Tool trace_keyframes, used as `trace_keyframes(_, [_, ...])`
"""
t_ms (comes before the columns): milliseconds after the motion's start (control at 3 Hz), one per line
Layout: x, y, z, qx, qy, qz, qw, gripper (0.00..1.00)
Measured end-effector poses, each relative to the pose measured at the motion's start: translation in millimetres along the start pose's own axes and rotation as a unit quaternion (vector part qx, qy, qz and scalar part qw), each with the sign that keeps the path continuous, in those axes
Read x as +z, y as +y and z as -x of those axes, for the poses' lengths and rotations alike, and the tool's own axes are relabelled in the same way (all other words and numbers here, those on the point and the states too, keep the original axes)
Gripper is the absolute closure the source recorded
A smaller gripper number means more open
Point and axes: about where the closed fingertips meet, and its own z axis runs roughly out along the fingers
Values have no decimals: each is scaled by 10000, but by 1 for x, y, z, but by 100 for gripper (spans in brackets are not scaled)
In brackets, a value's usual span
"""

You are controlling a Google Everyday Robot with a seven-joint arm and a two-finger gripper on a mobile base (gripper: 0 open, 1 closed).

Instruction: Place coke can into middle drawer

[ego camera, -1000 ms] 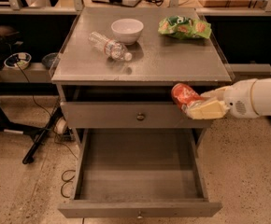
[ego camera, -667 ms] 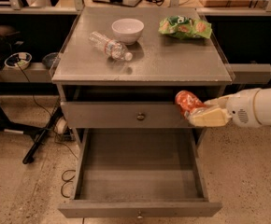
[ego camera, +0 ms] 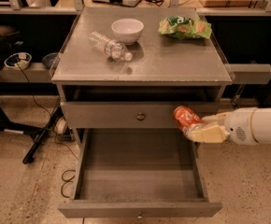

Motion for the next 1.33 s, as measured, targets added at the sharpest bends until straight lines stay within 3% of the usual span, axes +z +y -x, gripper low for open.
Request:
trace_keyframes(333, [8,6,-13,23,-14,308,9995,100])
trace_keyframes(667, [21,19,-24,5,-23,879,9961,100])
trace_keyframes(1333, [24,23,-26,21,-155,855,9962,100])
